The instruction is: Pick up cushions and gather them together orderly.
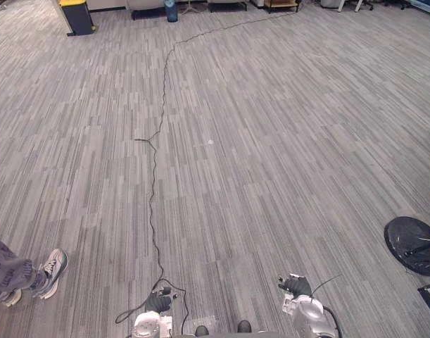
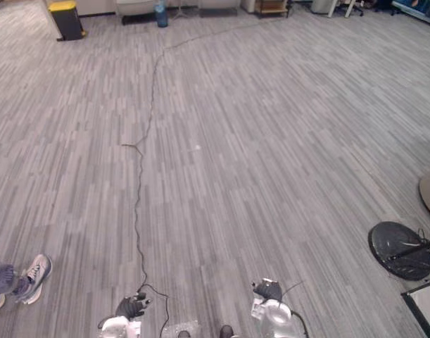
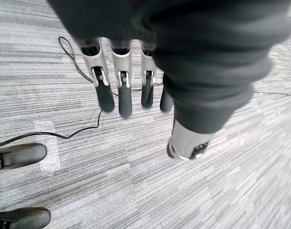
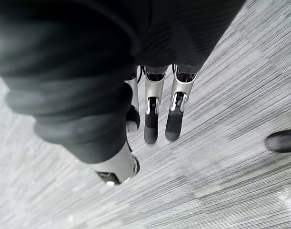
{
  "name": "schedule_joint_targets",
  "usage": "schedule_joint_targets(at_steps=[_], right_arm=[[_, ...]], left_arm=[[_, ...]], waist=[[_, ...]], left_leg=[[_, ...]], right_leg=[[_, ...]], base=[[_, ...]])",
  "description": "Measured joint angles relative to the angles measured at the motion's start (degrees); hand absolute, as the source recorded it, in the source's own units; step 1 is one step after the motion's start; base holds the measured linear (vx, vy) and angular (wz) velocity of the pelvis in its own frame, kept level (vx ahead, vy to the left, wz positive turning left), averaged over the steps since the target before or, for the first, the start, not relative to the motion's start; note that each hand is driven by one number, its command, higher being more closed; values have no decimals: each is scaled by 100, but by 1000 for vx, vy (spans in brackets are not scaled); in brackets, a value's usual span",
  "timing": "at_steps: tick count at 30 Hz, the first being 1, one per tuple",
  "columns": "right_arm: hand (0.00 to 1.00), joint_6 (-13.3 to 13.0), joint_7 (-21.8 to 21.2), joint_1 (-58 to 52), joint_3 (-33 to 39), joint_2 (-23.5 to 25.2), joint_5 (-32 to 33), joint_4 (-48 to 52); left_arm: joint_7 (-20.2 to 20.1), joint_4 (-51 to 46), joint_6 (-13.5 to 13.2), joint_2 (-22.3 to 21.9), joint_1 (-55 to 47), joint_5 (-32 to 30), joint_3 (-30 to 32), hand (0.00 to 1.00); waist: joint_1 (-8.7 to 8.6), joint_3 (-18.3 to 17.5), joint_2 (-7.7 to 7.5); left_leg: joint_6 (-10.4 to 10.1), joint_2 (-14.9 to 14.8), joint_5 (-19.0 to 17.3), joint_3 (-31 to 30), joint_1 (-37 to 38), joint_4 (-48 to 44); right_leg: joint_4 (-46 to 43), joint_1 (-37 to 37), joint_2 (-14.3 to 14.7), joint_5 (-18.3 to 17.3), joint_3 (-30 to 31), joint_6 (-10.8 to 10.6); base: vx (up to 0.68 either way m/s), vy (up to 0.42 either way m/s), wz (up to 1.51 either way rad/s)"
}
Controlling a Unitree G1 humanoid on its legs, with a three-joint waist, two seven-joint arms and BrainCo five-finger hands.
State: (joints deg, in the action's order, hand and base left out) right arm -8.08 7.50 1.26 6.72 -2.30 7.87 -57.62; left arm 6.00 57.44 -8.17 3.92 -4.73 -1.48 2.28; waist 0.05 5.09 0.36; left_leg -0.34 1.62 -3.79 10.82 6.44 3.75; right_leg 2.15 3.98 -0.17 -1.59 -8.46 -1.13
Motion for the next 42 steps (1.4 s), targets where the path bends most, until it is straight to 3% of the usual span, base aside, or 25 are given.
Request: schedule_joint_targets(at_steps=[5,15,42], right_arm=[[0,133,-5,-35,-14,5,-317,-245],[0,293,-9,-66,238,0,-341,-486],[0,340,-22,-14,386,15,-342,-649]], left_arm=[[-21,178,21,-27,-52,-78,38,0],[-70,286,108,-51,-6,-98,121,0],[-136,419,164,-8,145,-297,103,0]], waist=[[15,-4,5],[12,-18,14],[18,43,-81]], left_leg=[[15,-3,10,-41,-7,-32],[73,31,185,-225,16,206],[76,71,185,-263,85,209]], right_leg=[[-11,12,-3,0,-34,1],[12,12,-23,2,-260,5],[65,125,-64,-16,-316,-24]], base=[[-58,-19,2],[-16,-12,11],[-8,-1,1]])
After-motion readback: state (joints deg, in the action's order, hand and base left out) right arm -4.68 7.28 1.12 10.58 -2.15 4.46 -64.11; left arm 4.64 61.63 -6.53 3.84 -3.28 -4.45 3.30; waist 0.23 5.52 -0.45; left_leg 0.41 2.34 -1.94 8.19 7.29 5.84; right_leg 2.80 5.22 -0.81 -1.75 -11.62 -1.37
